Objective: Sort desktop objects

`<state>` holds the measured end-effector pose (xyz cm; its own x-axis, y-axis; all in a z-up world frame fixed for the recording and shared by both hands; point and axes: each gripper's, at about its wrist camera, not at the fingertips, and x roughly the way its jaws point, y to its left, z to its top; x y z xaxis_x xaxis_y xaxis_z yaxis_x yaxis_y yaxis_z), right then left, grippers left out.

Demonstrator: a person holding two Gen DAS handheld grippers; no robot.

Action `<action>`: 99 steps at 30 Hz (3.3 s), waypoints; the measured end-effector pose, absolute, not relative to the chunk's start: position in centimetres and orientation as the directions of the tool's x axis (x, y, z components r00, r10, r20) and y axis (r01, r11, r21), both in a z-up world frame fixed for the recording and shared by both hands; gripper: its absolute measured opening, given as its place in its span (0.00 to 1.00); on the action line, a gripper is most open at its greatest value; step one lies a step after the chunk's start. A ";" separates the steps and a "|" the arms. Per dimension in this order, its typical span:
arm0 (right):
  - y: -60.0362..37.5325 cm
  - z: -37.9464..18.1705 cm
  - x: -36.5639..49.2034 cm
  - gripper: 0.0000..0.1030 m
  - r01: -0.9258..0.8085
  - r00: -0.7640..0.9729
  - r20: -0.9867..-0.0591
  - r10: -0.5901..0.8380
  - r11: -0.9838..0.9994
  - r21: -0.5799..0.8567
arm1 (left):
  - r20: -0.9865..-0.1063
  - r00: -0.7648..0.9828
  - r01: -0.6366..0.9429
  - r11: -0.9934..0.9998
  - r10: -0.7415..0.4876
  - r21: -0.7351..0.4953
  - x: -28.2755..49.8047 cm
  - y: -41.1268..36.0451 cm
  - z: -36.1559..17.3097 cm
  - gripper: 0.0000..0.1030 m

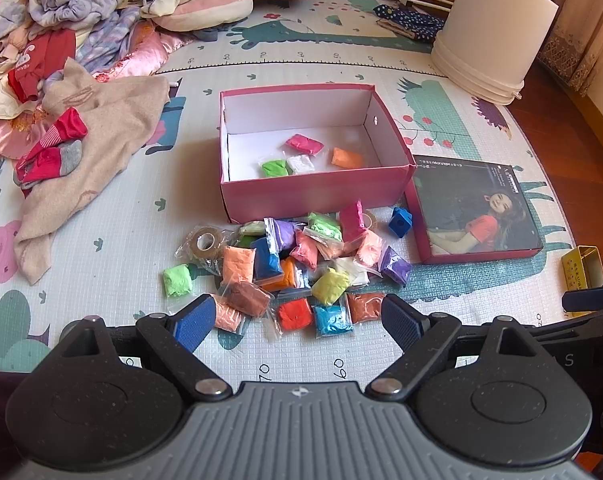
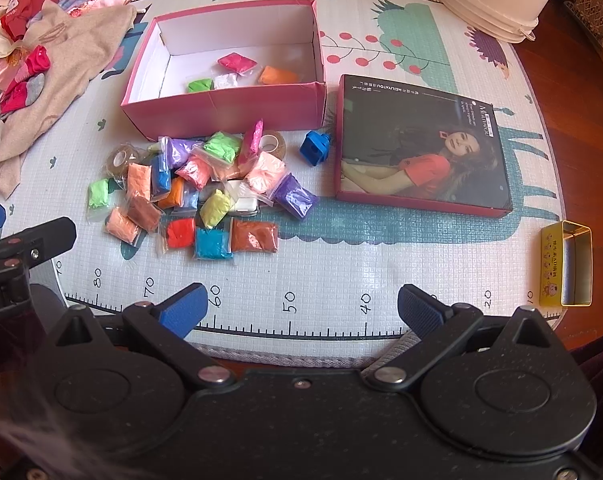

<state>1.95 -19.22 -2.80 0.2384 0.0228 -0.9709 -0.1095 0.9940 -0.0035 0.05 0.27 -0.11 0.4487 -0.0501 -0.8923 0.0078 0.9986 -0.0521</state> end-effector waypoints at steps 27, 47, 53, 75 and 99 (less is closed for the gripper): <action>-17.5 -10.2 6.5 0.99 -0.157 0.156 -0.982 0.110 0.984 0.085 | -0.939 0.329 -0.114 0.983 -0.101 -0.146 5.2 5.4 -9.0 0.87; -16.2 -17.4 7.8 0.99 -0.147 0.093 -0.972 0.217 0.968 0.202 | -0.950 0.303 -0.021 0.996 -0.073 -0.083 7.0 7.3 -17.5 0.87; -15.6 -18.2 10.2 0.99 -0.195 0.057 -0.967 0.248 0.953 0.232 | -0.948 0.315 0.092 0.996 -0.044 -0.015 7.4 5.1 -19.2 0.87; -14.7 -21.9 9.9 0.99 -0.186 -0.041 -0.967 0.251 0.949 0.254 | -0.962 0.267 0.202 0.974 0.049 0.106 8.8 3.1 -24.2 0.70; -15.6 -22.0 9.5 0.99 -0.184 -0.016 -0.971 0.240 0.954 0.239 | -0.967 0.246 0.139 0.984 0.071 0.108 9.3 2.8 -21.3 0.50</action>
<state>9.46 -15.65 -21.97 -0.0158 0.2398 -0.9707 -0.1840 0.9536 0.2385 9.35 2.80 -21.32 0.2457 0.0714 -0.9667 0.1385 0.9845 0.1079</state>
